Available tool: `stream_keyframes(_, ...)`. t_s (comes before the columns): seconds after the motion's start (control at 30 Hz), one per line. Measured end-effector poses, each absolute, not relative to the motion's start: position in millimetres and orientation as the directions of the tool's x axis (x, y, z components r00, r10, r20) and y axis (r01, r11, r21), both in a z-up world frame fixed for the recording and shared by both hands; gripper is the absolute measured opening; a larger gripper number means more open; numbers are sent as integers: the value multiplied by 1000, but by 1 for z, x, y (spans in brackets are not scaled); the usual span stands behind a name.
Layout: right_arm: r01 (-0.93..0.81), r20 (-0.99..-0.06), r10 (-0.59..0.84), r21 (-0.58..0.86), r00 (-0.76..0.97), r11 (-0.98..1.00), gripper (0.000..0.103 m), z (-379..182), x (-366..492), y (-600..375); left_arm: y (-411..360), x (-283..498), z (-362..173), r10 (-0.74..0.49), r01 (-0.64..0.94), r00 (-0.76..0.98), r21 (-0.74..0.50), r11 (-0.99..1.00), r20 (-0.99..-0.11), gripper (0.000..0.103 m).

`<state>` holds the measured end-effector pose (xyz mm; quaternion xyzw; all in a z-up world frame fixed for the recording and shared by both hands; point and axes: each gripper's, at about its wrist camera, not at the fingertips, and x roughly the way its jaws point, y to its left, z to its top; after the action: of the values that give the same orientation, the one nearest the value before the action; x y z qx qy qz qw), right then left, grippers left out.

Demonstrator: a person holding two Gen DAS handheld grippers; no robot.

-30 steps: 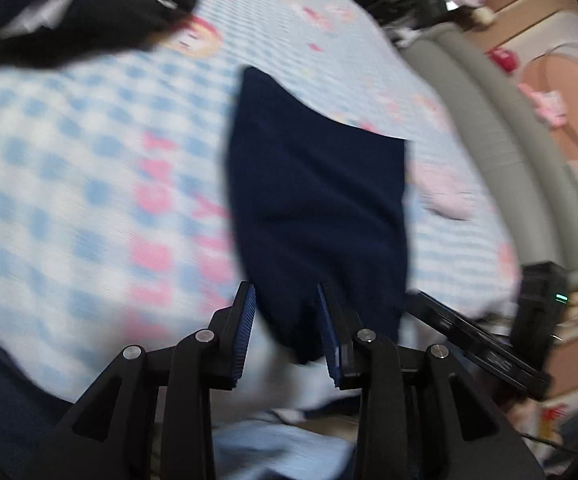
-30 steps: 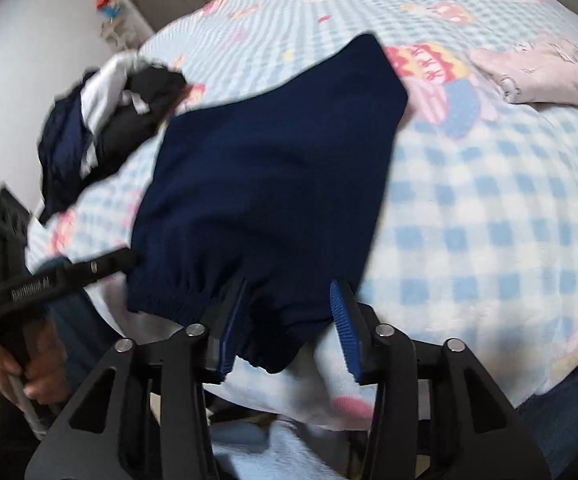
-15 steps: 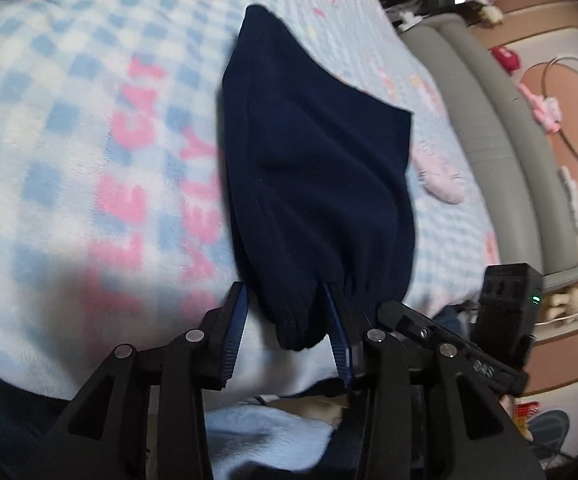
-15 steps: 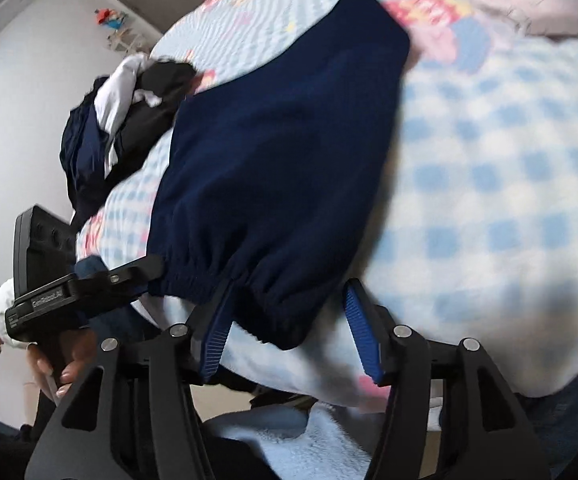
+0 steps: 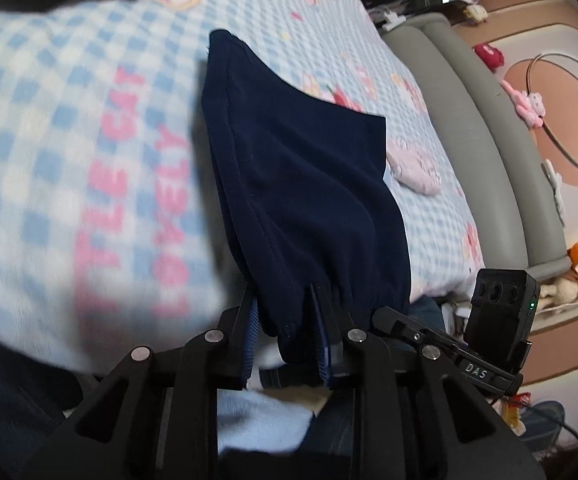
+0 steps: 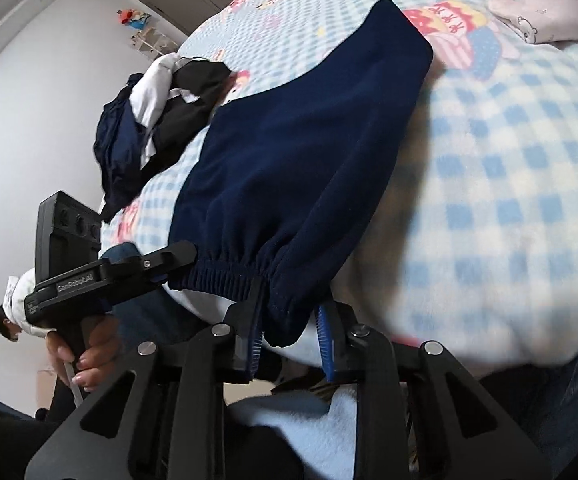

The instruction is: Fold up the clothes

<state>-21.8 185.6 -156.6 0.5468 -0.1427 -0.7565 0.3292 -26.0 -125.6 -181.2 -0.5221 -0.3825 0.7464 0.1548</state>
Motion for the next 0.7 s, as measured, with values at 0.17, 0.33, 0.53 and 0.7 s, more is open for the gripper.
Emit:
stream_keyframes(0.17, 347, -760, -628, 550, -169, -760, 26, -161, -16, 185, -126, -23, -174, 659, 162, -405, -759, -631, -634, 26)
stream_keyframes(0.33, 339, -721, -670, 595, -176, -729, 28, -146, -30, 186, -131, -31, -161, 691, 149, -413, -793, -591, -593, 26)
stream_keyframes(0.53, 327, -681, -710, 639, -181, -696, 26, -133, -46, 186, -133, -44, -162, 694, 183, -376, -783, -595, -614, 26)
stream_keyframes(0.7, 306, -693, -701, 639, -168, -705, 28, -139, -45, 187, -135, -47, -167, 709, 216, -372, -798, -562, -600, 26)
